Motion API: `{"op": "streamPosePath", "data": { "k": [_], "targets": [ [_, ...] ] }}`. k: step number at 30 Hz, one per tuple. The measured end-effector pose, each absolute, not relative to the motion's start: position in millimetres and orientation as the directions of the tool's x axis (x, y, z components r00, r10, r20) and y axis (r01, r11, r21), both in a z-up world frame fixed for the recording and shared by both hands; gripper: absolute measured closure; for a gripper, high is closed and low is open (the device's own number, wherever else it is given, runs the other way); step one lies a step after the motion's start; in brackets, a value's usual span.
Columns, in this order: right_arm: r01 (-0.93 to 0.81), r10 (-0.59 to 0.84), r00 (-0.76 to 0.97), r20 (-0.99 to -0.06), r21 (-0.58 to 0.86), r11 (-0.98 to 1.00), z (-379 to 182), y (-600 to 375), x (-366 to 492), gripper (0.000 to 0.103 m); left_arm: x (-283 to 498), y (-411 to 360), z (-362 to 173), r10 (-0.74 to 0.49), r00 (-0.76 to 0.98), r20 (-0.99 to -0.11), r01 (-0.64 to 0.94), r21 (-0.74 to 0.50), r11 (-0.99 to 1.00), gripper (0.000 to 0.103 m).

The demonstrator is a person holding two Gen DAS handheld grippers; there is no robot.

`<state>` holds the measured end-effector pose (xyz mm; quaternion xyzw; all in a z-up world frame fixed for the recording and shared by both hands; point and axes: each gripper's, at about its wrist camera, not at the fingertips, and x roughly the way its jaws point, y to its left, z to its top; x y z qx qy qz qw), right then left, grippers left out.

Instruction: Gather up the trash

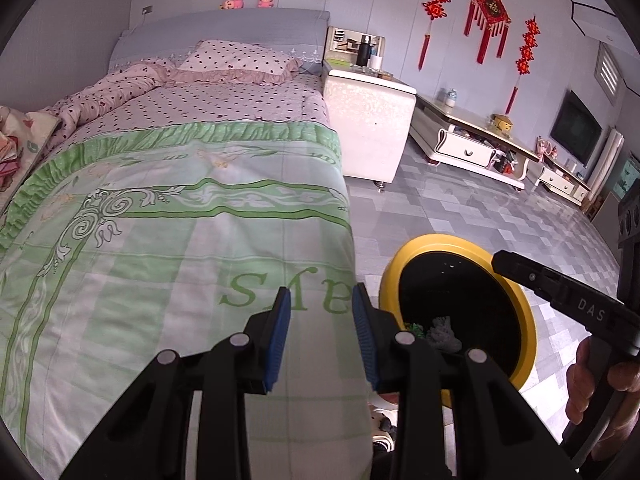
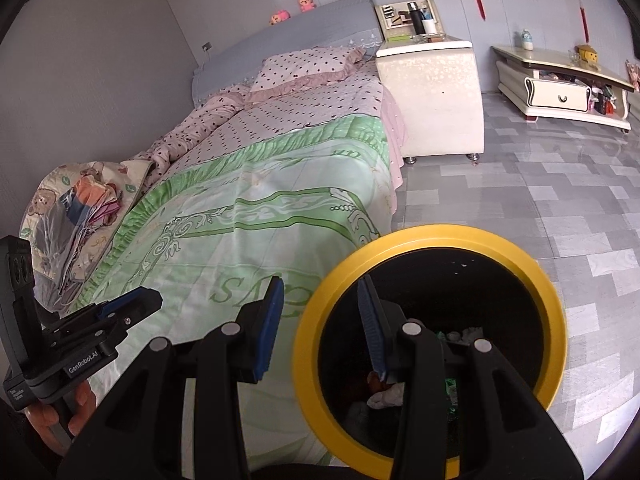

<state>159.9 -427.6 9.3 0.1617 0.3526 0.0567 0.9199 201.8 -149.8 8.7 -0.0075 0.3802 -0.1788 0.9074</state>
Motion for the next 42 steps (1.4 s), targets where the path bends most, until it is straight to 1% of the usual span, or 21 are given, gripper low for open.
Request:
{"op": "streamPosePath", "data": {
  "k": [16,22,25,29,32,33,34,36,37,38,39,40,42],
  "targets": [
    [-0.182,0.377,0.665,-0.645,0.349,0.919,3.0,-291.0,172.5,0.066,168.0,-19.5,4.2,-0.156,0.704,-0.693,0.111,-0.109,0.988,0.073],
    [-0.228,0.417,0.627,-0.658,0.357,0.906,-5.9,-258.6,163.7,0.066,152.4,19.9,-11.0,-0.106,0.698,-0.708,0.045,-0.105,0.994,0.073],
    [-0.247,0.429,0.607,-0.67,0.354,0.902,-12.8,-242.3,159.1,0.063,145.7,34.1,-19.8,-0.092,0.695,-0.713,0.02,-0.108,0.994,0.073],
    [-0.259,0.438,0.584,-0.683,0.355,0.898,-21.7,-225.4,152.3,0.059,135.0,51.3,-31.0,-0.082,0.697,-0.713,-0.009,-0.123,0.992,0.064],
    [-0.261,0.431,0.583,-0.688,0.343,0.902,-26.5,-218.7,150.1,0.055,127.3,61.6,-37.0,-0.067,0.702,-0.709,-0.03,-0.123,0.992,0.058],
    [-0.258,0.427,0.585,-0.689,0.341,0.904,-28.0,-217.0,149.6,0.05,125.6,65.1,-38.5,-0.06,0.706,-0.706,-0.039,-0.124,0.991,0.053],
    [-0.25,0.417,0.591,-0.691,0.334,0.909,-29.4,-215.7,148.4,0.044,123.1,69.1,-39.9,-0.051,0.711,-0.701,-0.052,-0.124,0.991,0.051],
    [-0.243,0.402,0.604,-0.688,0.322,0.915,-30.6,-214.0,146.2,0.037,119.0,73.3,-41.3,-0.033,0.722,-0.692,-0.068,-0.118,0.991,0.043],
    [-0.245,0.4,0.608,-0.686,0.317,0.916,-31.2,-212.7,144.9,0.033,117.1,75.3,-41.6,-0.022,0.728,-0.685,-0.076,-0.113,0.991,0.04],
    [-0.241,0.393,0.613,-0.685,0.311,0.919,-31.2,-211.8,143.6,0.03,115.3,77.2,-41.3,-0.017,0.735,-0.678,-0.081,-0.112,0.99,0.035],
    [-0.233,0.382,0.624,-0.682,0.304,0.924,-30.8,-211.6,142.3,0.024,113.6,78.5,-40.8,-0.014,0.743,-0.67,-0.084,-0.114,0.99,0.03],
    [-0.227,0.377,0.635,-0.674,0.304,0.925,-29.9,-212.2,140.7,0.017,111.9,80.1,-40.1,-0.01,0.751,-0.66,-0.087,-0.115,0.99,0.028],
    [-0.221,0.366,0.658,-0.658,0.296,0.929,-27.3,-212.6,137.1,0.011,108.1,81.3,-36.3,-0.003,0.774,-0.633,-0.091,-0.117,0.989,0.021]
  ]
}}
